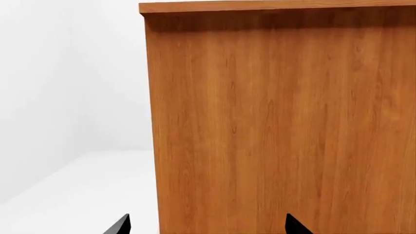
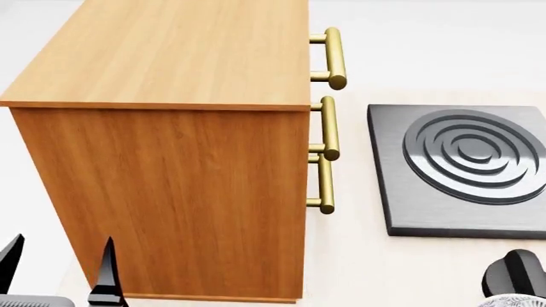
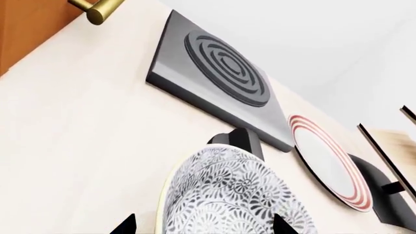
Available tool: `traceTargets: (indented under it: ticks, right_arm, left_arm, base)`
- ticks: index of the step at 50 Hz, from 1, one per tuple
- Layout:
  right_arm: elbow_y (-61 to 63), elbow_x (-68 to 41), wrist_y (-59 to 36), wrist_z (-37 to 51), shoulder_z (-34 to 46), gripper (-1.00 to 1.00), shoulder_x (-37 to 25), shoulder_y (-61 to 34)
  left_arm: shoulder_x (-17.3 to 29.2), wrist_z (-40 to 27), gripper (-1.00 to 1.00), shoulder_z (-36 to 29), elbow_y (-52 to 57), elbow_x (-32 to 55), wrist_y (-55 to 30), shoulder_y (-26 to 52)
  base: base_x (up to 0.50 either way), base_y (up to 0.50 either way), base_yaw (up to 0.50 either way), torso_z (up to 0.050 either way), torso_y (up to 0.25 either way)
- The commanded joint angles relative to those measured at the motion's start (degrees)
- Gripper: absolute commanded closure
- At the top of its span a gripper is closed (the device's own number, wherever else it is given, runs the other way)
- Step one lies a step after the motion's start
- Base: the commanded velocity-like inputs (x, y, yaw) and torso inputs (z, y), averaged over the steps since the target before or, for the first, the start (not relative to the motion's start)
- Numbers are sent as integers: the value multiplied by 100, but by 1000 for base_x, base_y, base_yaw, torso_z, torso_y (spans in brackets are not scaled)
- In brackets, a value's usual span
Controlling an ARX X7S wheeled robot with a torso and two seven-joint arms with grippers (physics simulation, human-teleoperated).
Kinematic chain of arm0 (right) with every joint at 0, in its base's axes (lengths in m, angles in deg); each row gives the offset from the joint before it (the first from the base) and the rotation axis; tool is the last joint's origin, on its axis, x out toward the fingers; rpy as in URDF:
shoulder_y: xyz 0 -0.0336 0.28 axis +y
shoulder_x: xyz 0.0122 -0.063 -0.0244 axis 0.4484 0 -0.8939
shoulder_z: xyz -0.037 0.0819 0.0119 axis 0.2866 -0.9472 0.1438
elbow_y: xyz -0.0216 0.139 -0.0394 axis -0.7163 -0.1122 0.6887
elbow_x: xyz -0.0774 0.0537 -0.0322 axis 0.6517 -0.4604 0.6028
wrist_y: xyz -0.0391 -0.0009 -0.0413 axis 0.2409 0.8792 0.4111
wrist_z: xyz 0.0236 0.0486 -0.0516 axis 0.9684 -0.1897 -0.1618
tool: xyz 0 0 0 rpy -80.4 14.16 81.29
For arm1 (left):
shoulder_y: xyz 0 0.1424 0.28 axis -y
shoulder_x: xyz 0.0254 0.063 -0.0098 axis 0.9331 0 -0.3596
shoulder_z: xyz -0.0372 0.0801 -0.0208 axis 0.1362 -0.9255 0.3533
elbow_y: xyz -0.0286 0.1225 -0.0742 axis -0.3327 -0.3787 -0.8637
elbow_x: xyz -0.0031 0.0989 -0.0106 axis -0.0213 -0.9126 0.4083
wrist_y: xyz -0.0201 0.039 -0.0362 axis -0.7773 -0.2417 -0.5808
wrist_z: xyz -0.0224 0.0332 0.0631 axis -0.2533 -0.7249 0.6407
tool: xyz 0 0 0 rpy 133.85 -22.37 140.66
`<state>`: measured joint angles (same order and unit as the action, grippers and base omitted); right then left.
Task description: Put the bowl on the top of the cabinet.
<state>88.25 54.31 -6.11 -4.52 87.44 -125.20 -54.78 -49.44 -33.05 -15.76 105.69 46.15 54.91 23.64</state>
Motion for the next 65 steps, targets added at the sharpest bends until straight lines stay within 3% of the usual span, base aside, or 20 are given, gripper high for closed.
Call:
traceTargets:
  ticks: [1, 65]
  right_arm:
    - [-61, 24, 89, -22, 5, -100, 18, 41]
    - [-383, 120, 382, -158, 102, -100, 135, 117]
  left_arm:
    - [15, -20, -100, -20, 5, 10, 6, 1]
    - [114, -114, -100, -95, 17, 75, 63, -1]
  base:
    - [0, 0, 0, 0, 0]
    - [0, 0, 0, 0, 0]
